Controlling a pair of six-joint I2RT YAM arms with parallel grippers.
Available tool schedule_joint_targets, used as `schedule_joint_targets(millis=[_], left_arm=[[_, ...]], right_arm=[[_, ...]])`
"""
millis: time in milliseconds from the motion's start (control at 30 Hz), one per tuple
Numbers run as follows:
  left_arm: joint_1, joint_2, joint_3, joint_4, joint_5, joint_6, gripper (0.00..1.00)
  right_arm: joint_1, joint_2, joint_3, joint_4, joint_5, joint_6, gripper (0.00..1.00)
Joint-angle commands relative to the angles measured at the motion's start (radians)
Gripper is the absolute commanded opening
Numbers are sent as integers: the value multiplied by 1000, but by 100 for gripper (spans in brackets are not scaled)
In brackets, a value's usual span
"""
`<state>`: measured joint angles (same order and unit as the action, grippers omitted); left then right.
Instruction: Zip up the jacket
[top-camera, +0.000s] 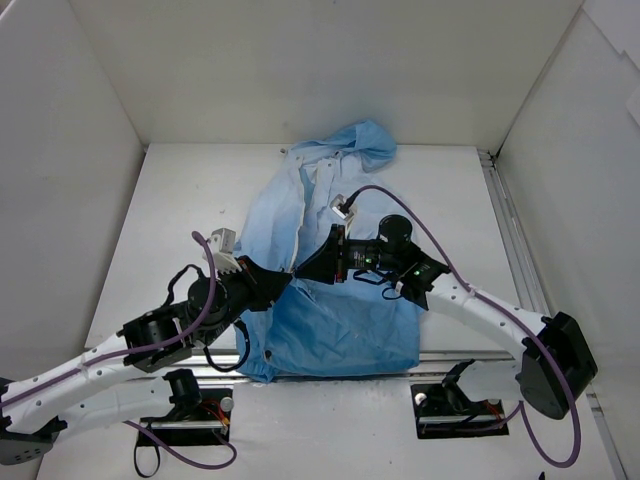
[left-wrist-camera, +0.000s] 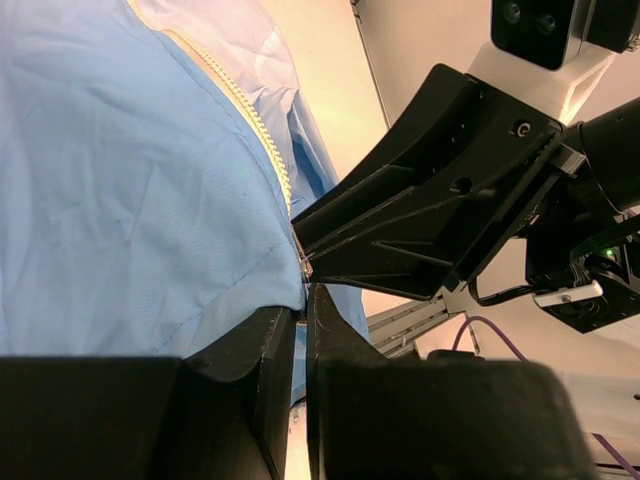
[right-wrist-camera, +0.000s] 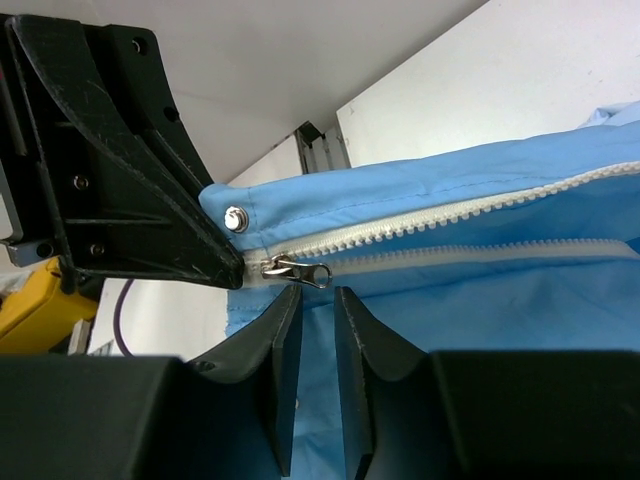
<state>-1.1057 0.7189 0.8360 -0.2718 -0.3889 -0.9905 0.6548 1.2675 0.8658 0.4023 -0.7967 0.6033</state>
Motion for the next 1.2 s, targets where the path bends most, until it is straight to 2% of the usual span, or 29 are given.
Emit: schedule_joint_targets(millis=[0, 33, 133, 467, 500, 600, 700, 800, 867, 1167], left_arm=[[3, 1, 25, 111, 8, 13, 0], [3, 4, 26, 109, 10, 13, 0], [3, 10, 31, 97, 15, 10, 0], [3, -24, 17, 75, 7, -7, 0], [3, -27, 14, 83, 7, -5, 0], [3, -32, 15, 98, 15, 6, 0], [3, -30, 21, 105, 28, 24, 0], [3, -29, 21, 123, 41, 42, 0], [3, -27, 25, 144, 48, 59, 0], [3, -10, 6, 261, 90, 107, 0]], right_arm=[[2, -2, 36, 99, -21, -2, 16], [3, -5, 36, 102, -21, -2, 15], [3, -16, 38, 102, -19, -7, 1], [-15, -60, 39, 69, -32, -7, 0], [-30, -63, 29, 67, -30, 16, 1], [-76, -56, 9, 76, -61, 58, 24], [-106, -45, 10, 105, -98, 90, 36], [-110, -19, 38, 122, -122, 108, 44], [-109, 3, 61, 139, -147, 125, 48], [-110, 29, 84, 213, -208, 171, 50]])
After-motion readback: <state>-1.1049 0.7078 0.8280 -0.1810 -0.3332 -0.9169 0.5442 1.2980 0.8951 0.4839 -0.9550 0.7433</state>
